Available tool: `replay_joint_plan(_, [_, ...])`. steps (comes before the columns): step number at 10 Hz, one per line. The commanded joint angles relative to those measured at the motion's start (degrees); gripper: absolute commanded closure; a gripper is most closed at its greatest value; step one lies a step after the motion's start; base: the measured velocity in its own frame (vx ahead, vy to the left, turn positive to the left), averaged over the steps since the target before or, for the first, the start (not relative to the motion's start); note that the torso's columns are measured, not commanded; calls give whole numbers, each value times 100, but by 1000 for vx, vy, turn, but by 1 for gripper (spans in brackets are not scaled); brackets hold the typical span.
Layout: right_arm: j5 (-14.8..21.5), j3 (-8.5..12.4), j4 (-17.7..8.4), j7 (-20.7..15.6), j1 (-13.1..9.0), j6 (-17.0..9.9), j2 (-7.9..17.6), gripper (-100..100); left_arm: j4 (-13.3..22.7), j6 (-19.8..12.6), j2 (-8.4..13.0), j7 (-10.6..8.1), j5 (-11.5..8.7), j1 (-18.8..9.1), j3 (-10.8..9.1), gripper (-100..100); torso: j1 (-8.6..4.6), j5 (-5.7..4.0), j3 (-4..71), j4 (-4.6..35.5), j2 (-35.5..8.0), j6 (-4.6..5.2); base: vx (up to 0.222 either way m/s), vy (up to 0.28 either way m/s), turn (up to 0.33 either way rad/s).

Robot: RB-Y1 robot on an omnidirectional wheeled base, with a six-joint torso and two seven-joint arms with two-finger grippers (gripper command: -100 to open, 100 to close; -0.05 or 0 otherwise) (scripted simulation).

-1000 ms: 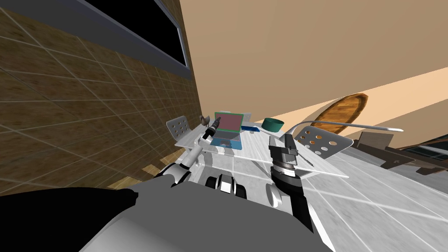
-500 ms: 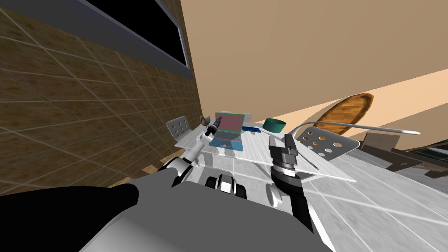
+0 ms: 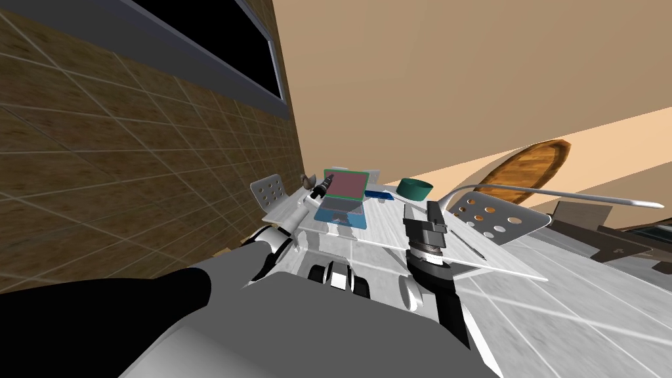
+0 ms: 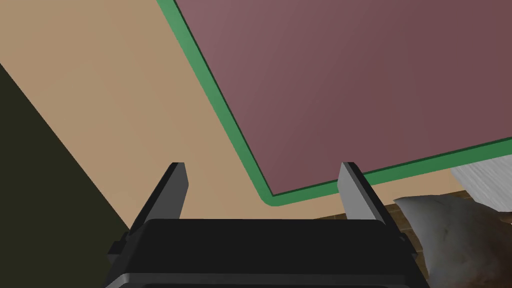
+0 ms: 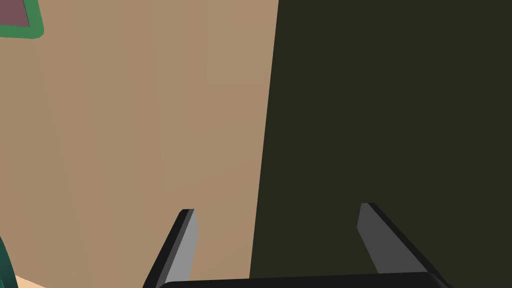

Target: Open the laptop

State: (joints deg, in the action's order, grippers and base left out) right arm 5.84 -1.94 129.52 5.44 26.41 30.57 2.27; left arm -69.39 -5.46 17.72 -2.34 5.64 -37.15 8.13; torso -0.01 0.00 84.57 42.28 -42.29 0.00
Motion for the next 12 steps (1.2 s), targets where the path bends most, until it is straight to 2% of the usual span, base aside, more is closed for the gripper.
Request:
replay_joint_plan(1, [0,0,0,0,0,0,0,0,369,-139,65,-38,-1,-311,56,-100,-1,-1,-1,2,-1,0,25,11,8])
replay_joint_plan(2, [0,0,0,0,0,0,0,0,567,-236,115,-66,2,-536,98,-100,-1,0,-2,1,-3,0,27,15,17])
replay_joint_plan(3, [0,0,0,0,0,0,0,0,631,-236,115,-66,2,-536,98,-100,1,-1,-1,2,-2,0,21,12,8])
replay_joint_plan(5, [0,0,0,0,0,0,0,0,1015,-413,210,-117,7,-935,174,-100,0,-1,-1,2,-1,0,28,13,23])
replay_joint_plan(6, [0,0,0,0,0,0,0,0,1108,-413,210,-117,7,-947,174,-100,2,0,2,0,4,0,31,11,8])
replay_joint_plan(9, [0,0,0,0,0,0,0,0,1659,-627,340,-179,14,-1448,267,-100,4,0,-1,2,-1,-1,28,16,20])
replay_joint_plan(10, [0,0,0,0,0,0,0,0,1680,-627,340,-179,14,-1448,267,-100,1,0,1,1,1,0,24,8,7])
replay_joint_plan(12, [0,0,0,0,0,0,0,0,1947,-729,416,-209,18,-1687,312,-100,-1,-1,-2,2,-3,0,18,9,9])
